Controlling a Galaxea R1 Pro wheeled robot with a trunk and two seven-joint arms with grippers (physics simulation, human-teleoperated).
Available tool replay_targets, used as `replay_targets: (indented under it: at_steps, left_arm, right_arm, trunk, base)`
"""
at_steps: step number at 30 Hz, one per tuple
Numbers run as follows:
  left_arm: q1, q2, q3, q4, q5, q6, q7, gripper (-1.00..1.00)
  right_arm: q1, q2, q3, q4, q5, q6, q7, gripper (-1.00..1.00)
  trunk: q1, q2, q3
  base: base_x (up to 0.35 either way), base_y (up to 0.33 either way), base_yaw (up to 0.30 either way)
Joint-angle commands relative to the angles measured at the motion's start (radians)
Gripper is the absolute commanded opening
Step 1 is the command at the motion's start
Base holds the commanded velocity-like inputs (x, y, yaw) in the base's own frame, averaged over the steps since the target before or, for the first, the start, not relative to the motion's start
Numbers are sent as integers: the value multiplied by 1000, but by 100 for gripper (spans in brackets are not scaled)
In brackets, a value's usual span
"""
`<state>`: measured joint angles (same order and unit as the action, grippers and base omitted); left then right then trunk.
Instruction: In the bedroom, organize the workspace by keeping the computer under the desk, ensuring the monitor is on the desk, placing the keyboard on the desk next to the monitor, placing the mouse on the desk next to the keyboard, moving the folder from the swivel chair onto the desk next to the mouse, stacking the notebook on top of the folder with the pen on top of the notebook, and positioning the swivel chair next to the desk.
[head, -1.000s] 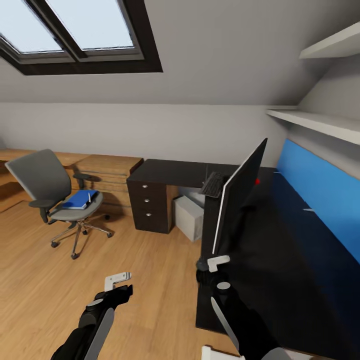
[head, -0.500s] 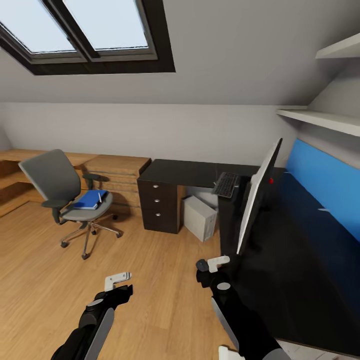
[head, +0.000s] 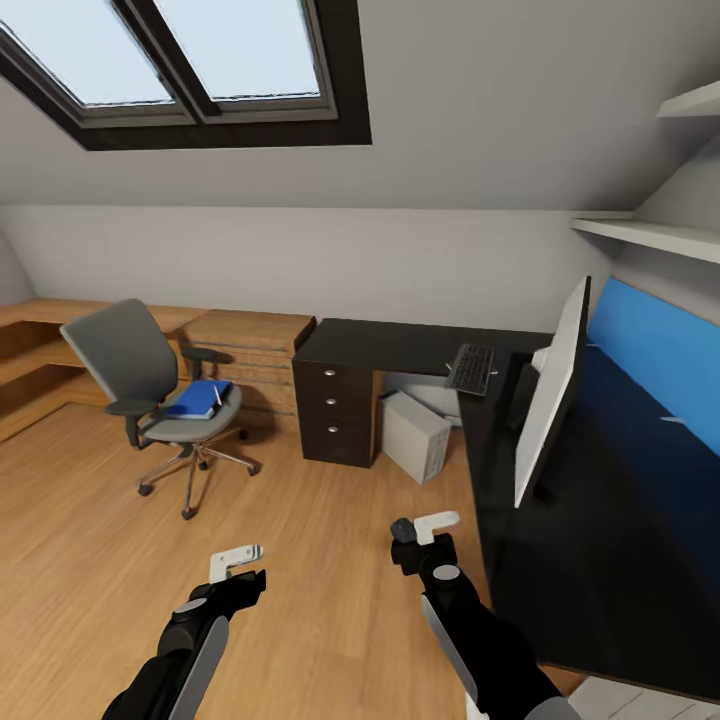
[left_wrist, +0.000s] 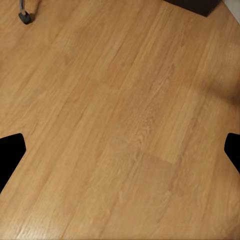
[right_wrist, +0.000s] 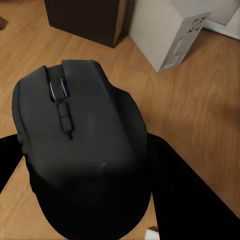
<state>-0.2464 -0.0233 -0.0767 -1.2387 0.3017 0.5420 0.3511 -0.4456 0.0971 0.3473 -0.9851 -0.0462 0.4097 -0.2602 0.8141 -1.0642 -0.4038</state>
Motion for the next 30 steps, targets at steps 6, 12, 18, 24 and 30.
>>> replay_targets:
  at_steps: [6,12,18,24,30]
  left_arm:
    - [-1,1,0,-1,11,3,9,100]
    - [-1,2,1,-1,11,3,9,100]
    - [-1,2,1,-1,11,4,9,100]
    - [-1,2,2,-1,11,4,9,100]
    - [-1,0,0,1,9,4,11,100]
  right_arm:
    - [-1,0,3,-1,-8,1,-10,-100]
    - [-1,-1,2,-1,-8,0,-10,-100]
    - [-1,-2,1,0,-8,-1,-11,-100]
    - [-1,-3,1,0,-6,-2,-11,-100]
    - [-1,-5,1,0,-5,-2,-11,-100]
  trunk:
    - [0,-1,-1]
    - [0,-1,-1]
    - [0,-1,7]
    - [0,-1,16]
    - [-4,6,28]
  base:
    - [152,135,0]
    - [235,206,0]
    - [243,213,0]
    - [244,214,0]
    - [246,142,0]
